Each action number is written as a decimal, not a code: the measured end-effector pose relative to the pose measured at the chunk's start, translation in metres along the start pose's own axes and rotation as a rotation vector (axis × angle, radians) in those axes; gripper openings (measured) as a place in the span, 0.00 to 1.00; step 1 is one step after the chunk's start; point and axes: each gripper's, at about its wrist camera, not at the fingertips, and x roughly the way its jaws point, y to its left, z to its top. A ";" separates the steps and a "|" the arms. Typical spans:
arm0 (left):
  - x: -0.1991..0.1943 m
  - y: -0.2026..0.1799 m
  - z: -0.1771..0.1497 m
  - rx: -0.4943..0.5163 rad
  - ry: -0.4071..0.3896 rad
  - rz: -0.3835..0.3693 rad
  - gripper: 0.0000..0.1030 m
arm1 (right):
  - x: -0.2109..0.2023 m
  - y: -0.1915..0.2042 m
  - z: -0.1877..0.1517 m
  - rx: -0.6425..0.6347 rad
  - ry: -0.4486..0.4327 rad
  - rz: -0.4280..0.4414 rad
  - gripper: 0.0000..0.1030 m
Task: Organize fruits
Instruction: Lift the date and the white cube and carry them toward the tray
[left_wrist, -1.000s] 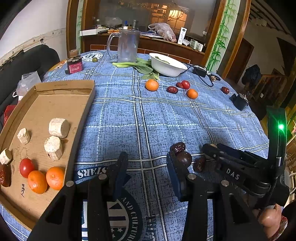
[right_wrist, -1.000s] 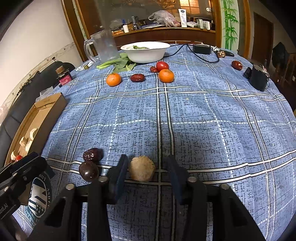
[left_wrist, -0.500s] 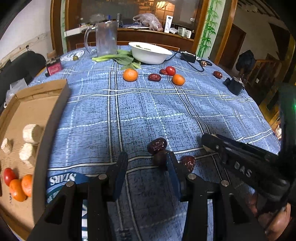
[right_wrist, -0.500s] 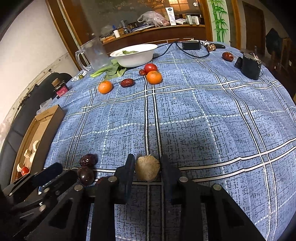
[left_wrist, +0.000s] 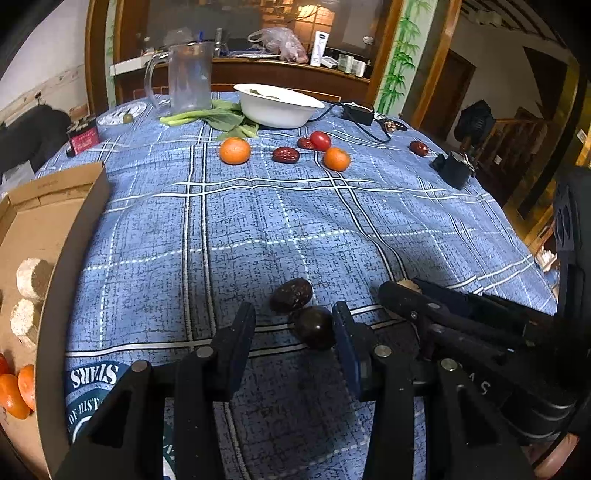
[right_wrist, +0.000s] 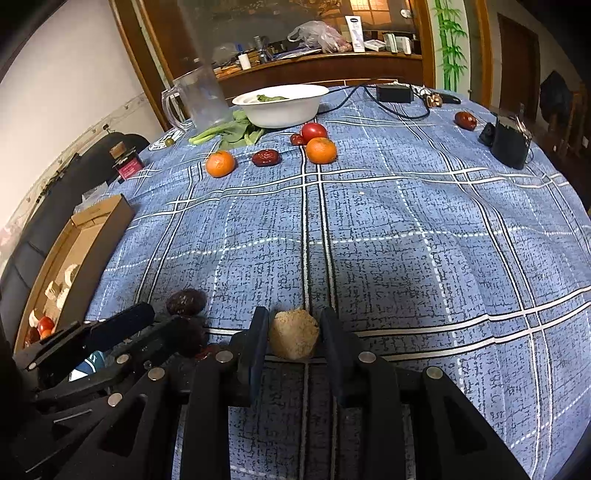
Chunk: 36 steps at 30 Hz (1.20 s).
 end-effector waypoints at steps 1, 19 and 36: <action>-0.001 0.001 -0.001 -0.003 0.000 -0.008 0.40 | 0.000 0.002 -0.001 -0.011 0.000 -0.008 0.30; 0.009 -0.015 -0.003 0.034 0.003 -0.095 0.19 | -0.013 -0.019 0.003 0.061 -0.060 -0.062 0.29; -0.052 0.002 -0.007 0.001 -0.094 -0.016 0.19 | -0.025 -0.009 0.001 0.033 -0.089 -0.082 0.29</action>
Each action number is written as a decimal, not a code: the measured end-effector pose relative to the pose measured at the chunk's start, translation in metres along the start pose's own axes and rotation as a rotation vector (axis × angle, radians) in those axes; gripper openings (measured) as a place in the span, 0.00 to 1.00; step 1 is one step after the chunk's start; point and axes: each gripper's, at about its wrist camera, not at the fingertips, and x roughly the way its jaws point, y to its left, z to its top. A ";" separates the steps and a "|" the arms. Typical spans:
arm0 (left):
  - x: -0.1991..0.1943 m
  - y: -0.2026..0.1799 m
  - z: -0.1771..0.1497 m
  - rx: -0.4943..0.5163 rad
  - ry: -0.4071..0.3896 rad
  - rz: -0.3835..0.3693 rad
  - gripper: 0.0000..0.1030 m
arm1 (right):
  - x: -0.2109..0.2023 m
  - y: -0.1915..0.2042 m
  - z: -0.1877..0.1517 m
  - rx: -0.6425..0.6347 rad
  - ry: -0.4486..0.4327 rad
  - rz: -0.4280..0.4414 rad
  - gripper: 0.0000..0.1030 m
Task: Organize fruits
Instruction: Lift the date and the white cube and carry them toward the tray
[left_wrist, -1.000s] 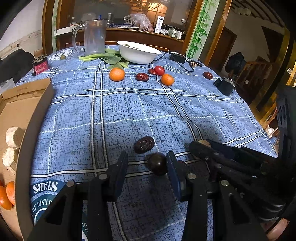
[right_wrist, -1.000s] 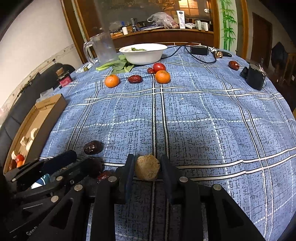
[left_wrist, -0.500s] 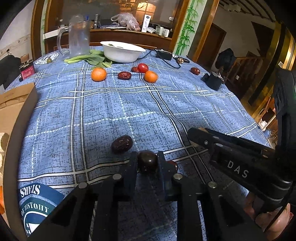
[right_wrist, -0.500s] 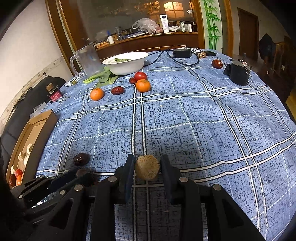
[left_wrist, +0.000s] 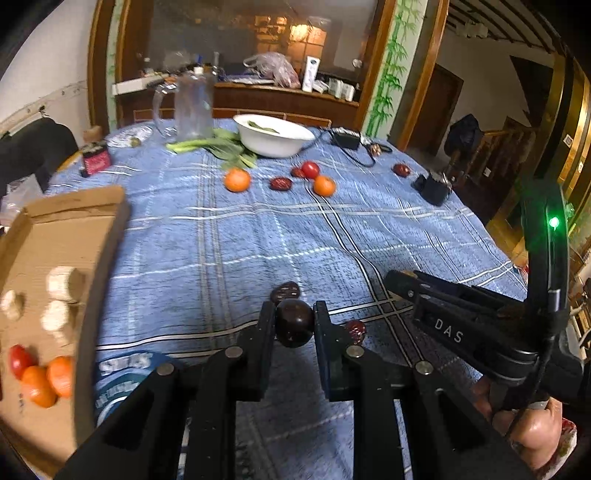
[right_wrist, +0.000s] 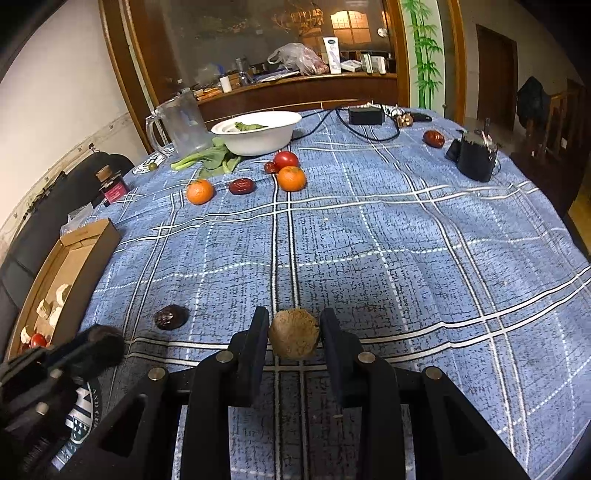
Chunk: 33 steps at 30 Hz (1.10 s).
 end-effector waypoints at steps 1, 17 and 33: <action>-0.007 0.003 -0.001 -0.005 -0.011 0.010 0.19 | -0.003 0.002 -0.001 -0.004 -0.004 -0.002 0.29; -0.065 0.038 -0.018 -0.037 -0.098 0.226 0.19 | -0.046 0.034 -0.021 -0.082 -0.044 -0.001 0.30; -0.100 0.065 -0.035 -0.074 -0.141 0.316 0.19 | -0.063 0.088 -0.040 -0.165 -0.036 0.056 0.30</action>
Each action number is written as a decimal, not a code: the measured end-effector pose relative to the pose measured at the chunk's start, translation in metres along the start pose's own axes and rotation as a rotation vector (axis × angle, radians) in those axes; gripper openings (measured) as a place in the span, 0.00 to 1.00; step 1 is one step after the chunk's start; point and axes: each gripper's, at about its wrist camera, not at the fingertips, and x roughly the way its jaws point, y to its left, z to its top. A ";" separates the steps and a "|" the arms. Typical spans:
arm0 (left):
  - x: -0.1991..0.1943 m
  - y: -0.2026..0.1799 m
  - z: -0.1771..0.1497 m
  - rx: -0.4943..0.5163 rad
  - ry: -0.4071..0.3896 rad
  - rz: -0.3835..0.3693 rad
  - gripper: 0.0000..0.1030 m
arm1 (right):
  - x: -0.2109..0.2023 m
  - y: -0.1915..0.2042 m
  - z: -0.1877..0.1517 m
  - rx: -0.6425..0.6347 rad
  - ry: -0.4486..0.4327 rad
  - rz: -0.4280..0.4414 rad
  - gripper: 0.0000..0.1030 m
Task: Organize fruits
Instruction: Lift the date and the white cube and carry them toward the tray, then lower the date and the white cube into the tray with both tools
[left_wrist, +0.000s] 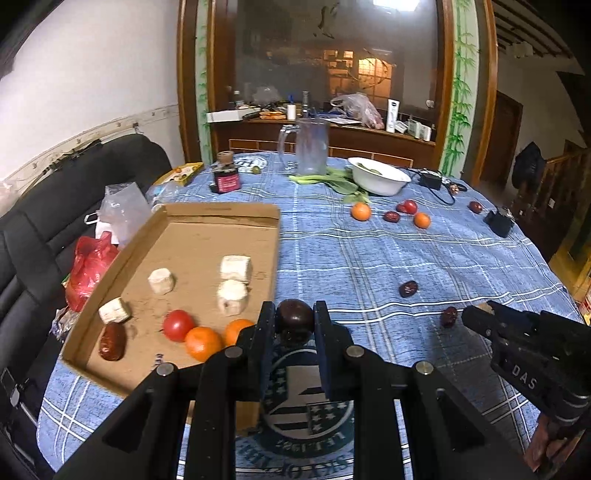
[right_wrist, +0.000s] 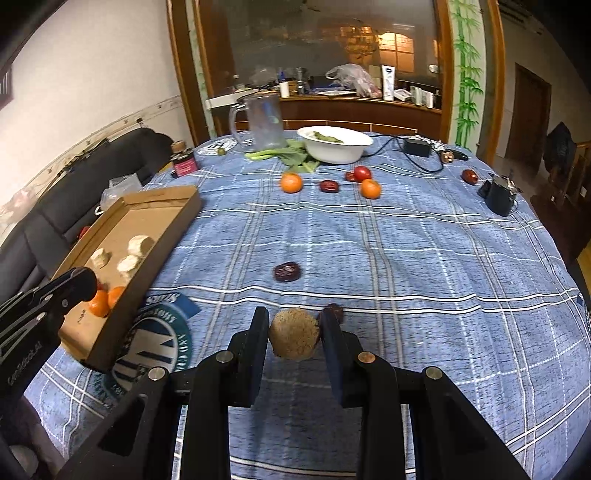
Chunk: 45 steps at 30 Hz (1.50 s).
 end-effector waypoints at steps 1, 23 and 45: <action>-0.001 0.004 -0.001 -0.004 -0.003 0.009 0.19 | 0.000 0.004 0.000 -0.005 0.001 0.002 0.30; 0.009 0.138 0.008 -0.174 0.016 0.164 0.19 | 0.032 0.146 0.024 -0.140 0.124 0.330 0.31; 0.057 0.160 -0.010 -0.167 0.138 0.142 0.20 | 0.077 0.208 0.000 -0.230 0.187 0.317 0.31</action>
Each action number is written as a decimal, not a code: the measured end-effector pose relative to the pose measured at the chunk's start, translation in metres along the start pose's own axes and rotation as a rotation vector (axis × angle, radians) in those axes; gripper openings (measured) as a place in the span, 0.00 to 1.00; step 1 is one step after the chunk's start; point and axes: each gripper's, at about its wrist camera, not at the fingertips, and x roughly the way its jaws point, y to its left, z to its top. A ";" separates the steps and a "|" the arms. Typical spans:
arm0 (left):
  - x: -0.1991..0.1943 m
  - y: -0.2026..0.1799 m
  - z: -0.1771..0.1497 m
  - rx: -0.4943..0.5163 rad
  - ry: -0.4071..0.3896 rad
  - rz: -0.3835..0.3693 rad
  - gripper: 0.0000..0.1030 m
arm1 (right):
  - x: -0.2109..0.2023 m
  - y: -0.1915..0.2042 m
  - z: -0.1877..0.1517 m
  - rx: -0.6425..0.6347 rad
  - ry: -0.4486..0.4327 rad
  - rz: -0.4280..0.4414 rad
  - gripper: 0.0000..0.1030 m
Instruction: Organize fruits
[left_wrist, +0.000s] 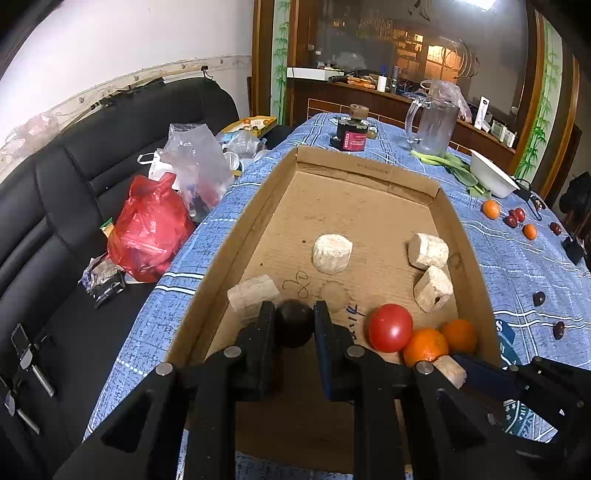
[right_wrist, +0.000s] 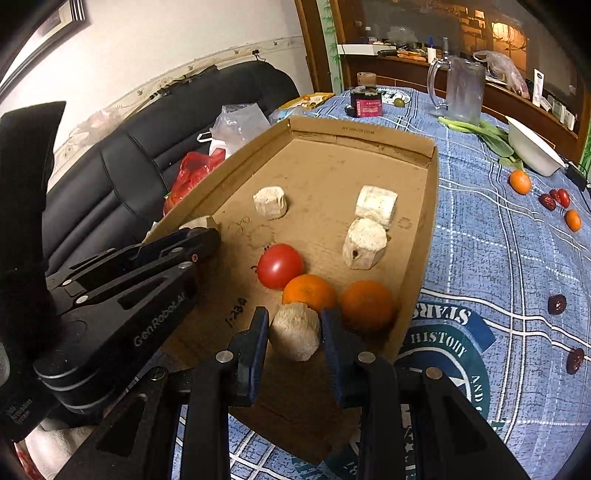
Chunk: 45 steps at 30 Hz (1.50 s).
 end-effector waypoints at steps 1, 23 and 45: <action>0.000 0.000 0.000 0.001 0.000 0.003 0.20 | 0.000 0.001 -0.001 -0.006 -0.003 -0.007 0.31; -0.039 0.000 -0.006 -0.043 -0.108 0.046 0.73 | -0.023 0.001 -0.011 -0.012 -0.073 -0.024 0.52; -0.128 -0.023 -0.038 -0.173 -0.346 0.407 1.00 | -0.092 -0.041 -0.047 0.055 -0.204 -0.141 0.76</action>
